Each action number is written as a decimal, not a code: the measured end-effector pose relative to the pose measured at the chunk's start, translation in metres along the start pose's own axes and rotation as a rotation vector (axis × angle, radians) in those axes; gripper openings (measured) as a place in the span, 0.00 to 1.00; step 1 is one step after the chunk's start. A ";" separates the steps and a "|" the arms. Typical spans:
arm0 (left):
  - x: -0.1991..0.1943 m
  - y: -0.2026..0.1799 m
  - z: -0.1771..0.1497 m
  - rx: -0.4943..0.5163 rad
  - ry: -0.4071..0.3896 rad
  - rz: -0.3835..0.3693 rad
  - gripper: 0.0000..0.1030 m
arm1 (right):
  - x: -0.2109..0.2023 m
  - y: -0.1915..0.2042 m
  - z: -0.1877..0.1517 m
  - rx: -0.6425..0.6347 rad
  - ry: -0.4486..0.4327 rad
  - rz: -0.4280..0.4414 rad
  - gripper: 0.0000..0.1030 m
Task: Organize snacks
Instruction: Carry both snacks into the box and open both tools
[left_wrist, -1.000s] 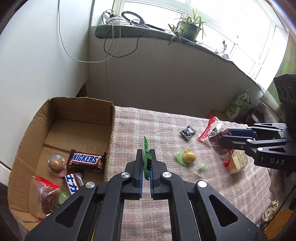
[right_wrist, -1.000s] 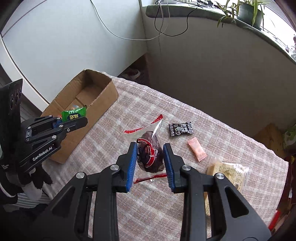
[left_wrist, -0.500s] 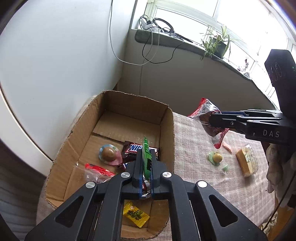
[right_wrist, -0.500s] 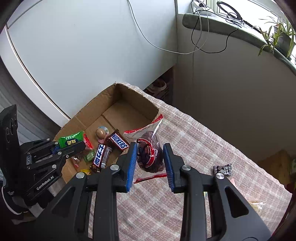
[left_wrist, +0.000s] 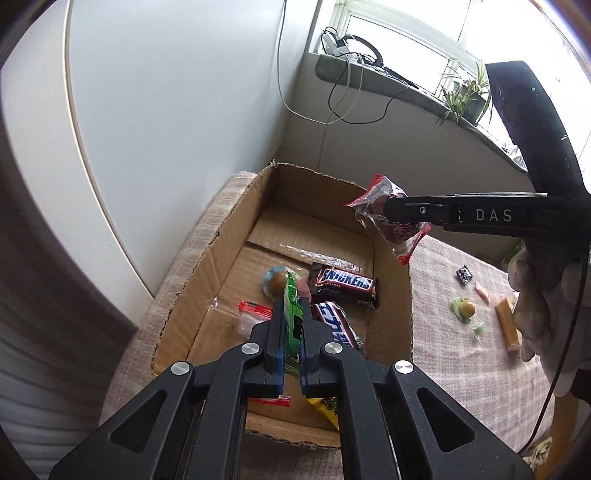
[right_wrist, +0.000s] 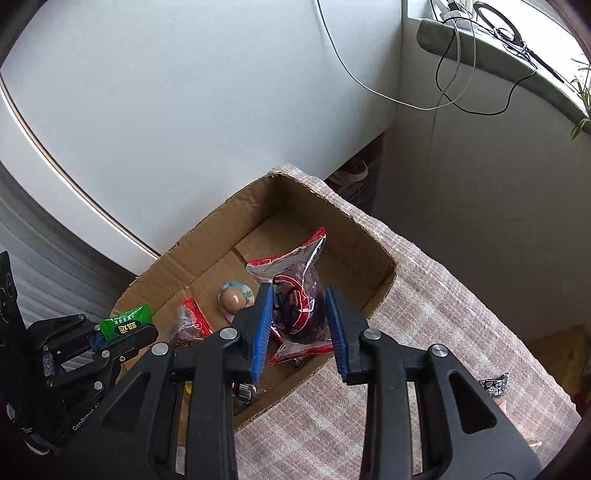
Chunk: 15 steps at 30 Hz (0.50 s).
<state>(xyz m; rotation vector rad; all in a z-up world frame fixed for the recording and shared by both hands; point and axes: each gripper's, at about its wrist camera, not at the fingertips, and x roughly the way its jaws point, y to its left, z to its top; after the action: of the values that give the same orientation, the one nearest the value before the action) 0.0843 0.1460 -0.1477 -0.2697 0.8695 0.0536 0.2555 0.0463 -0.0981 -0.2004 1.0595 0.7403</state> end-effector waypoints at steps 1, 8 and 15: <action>0.000 0.001 0.000 -0.001 0.001 0.003 0.04 | 0.003 0.001 0.000 -0.001 0.006 0.001 0.29; 0.002 0.001 0.001 0.003 0.004 0.006 0.04 | 0.015 0.004 0.001 0.006 0.026 0.015 0.30; 0.007 -0.002 0.003 0.012 0.030 0.016 0.11 | 0.012 0.006 0.003 -0.004 0.009 -0.001 0.58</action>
<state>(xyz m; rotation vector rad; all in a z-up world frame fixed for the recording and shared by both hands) 0.0915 0.1448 -0.1509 -0.2528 0.9019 0.0598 0.2573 0.0582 -0.1057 -0.2079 1.0659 0.7414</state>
